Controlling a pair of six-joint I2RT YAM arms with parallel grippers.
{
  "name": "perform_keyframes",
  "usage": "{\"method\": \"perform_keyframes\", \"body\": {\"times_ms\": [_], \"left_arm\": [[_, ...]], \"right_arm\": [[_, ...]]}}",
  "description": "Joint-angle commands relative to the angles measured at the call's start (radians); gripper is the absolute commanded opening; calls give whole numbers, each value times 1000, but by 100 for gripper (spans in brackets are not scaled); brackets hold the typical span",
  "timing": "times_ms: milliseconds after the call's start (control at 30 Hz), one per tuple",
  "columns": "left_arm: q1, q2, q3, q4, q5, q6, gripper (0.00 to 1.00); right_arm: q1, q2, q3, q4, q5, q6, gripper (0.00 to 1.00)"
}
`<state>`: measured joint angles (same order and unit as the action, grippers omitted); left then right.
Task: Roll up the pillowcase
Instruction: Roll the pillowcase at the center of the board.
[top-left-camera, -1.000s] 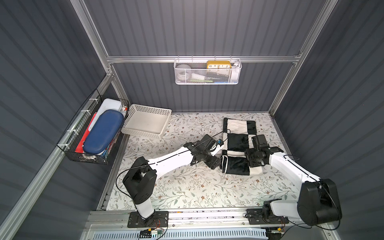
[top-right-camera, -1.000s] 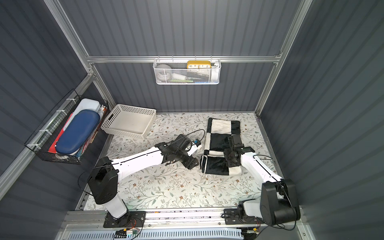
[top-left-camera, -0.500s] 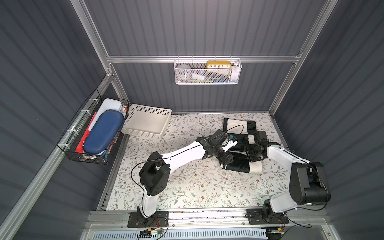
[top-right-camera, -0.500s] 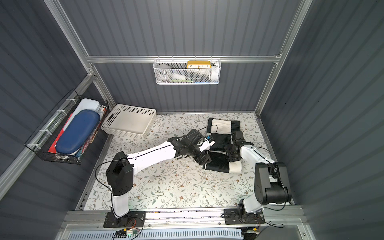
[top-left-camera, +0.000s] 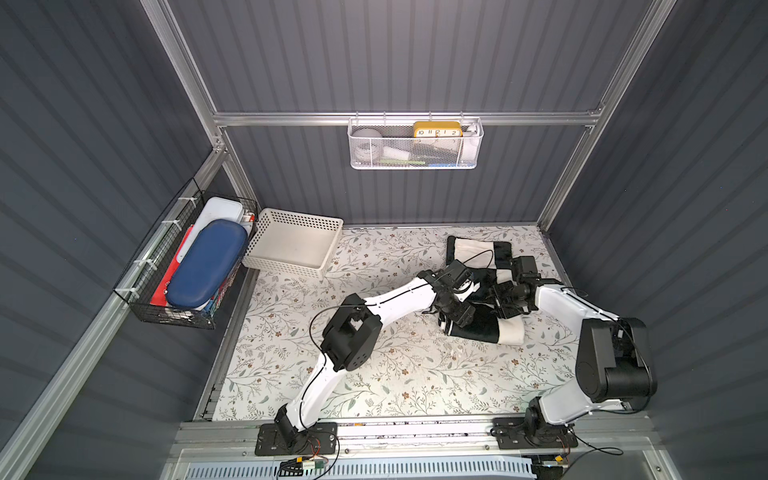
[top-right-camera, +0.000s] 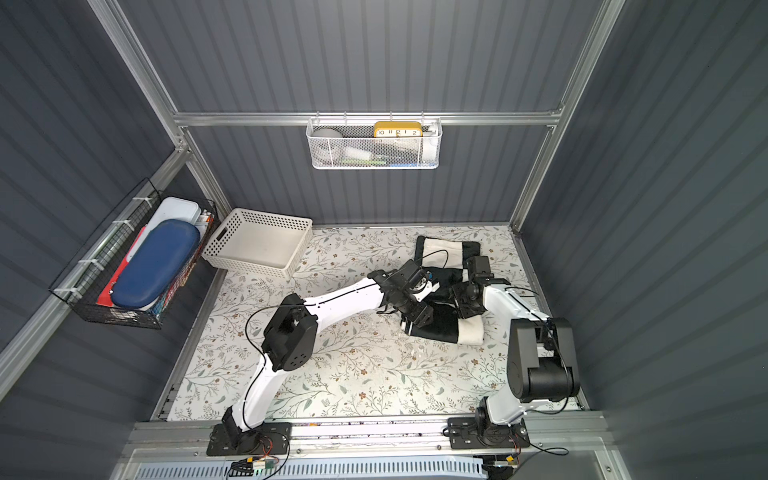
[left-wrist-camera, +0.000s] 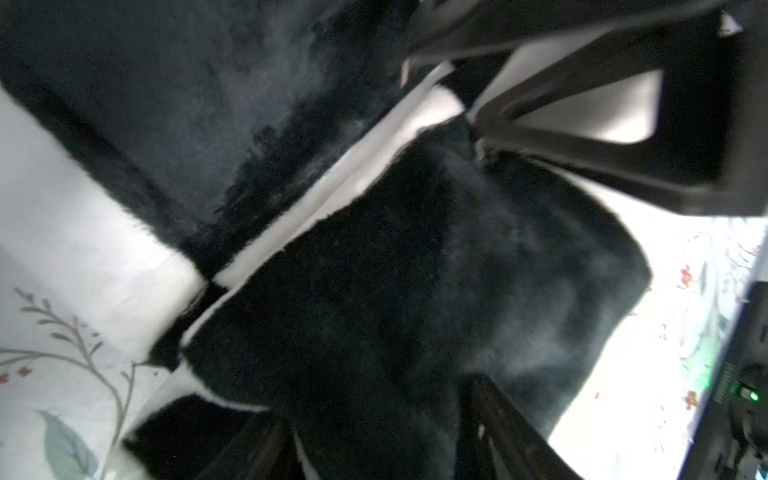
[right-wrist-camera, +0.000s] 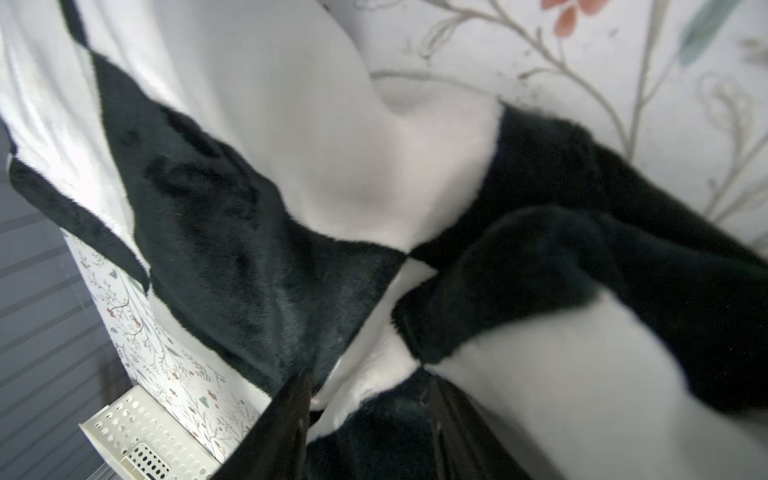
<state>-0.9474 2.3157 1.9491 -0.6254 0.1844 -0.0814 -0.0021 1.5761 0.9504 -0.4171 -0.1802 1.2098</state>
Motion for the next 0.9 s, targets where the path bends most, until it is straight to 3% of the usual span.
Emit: {"method": "perform_keyframes", "body": {"times_ms": [0,300,500,633,867], "left_arm": [[1,22,37,-104,-34,-28,66],[1,41,41,-184,-69,-49,61],[0,66,103,-185,-99,-47,63],[1,64,104,-179,-95,-47,63],[1,47,71,-154,-81,-48,63]], "right_arm": [[-13,-11,26,-58,-9,-54,51],[-10,-303,35,-201,25,-40,55],[83,-569,-195,-258,38,82,66],[184,-715,-353,-226,112,198,71],[233,-710,-400,-175,228,220,75]]}}
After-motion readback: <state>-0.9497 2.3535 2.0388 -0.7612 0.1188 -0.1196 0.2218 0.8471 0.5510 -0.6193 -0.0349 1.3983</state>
